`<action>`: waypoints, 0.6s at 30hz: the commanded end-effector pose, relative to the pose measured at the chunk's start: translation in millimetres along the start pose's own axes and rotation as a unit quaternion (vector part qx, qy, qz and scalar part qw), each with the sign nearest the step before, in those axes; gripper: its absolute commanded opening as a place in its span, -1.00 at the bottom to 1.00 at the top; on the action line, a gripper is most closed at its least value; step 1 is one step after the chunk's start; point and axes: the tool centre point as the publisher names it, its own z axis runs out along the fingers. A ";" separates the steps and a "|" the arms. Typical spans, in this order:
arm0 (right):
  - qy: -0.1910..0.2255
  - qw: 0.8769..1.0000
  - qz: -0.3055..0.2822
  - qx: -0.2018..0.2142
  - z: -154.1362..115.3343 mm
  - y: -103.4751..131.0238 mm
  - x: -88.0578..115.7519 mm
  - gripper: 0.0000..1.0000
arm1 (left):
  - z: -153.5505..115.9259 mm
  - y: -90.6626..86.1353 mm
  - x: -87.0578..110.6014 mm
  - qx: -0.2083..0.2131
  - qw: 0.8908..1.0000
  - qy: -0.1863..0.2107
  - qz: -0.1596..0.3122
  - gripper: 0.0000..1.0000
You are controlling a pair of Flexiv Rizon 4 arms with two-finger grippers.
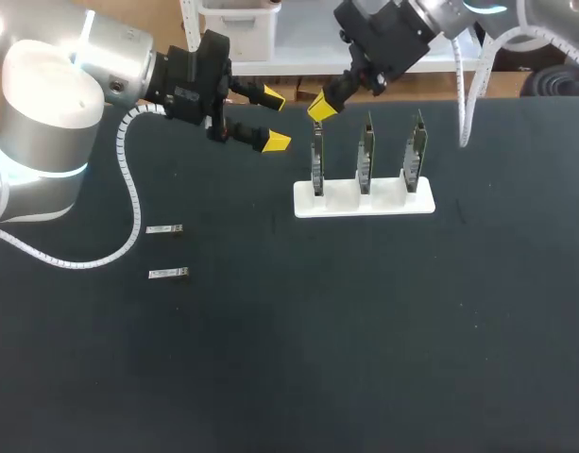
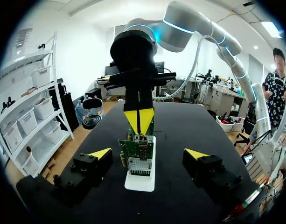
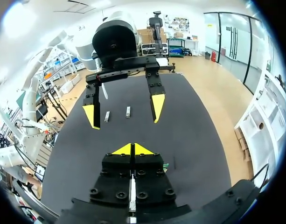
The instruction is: Pick up the optical module with the left hand, and insert it into the network port with the right hand.
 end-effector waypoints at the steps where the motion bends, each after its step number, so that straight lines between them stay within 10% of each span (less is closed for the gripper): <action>1: 0.005 1.000 0.001 -0.001 1.1 -1.2 -0.2 -1.00 | 0.7 0.6 -0.6 0.000 1.000 0.002 -0.001 1.00; 18: 0.009 1.000 0.003 -0.004 1.7 -4.6 3.3 -1.00 | 0.7 0.6 -0.6 0.000 1.000 0.002 -0.001 1.00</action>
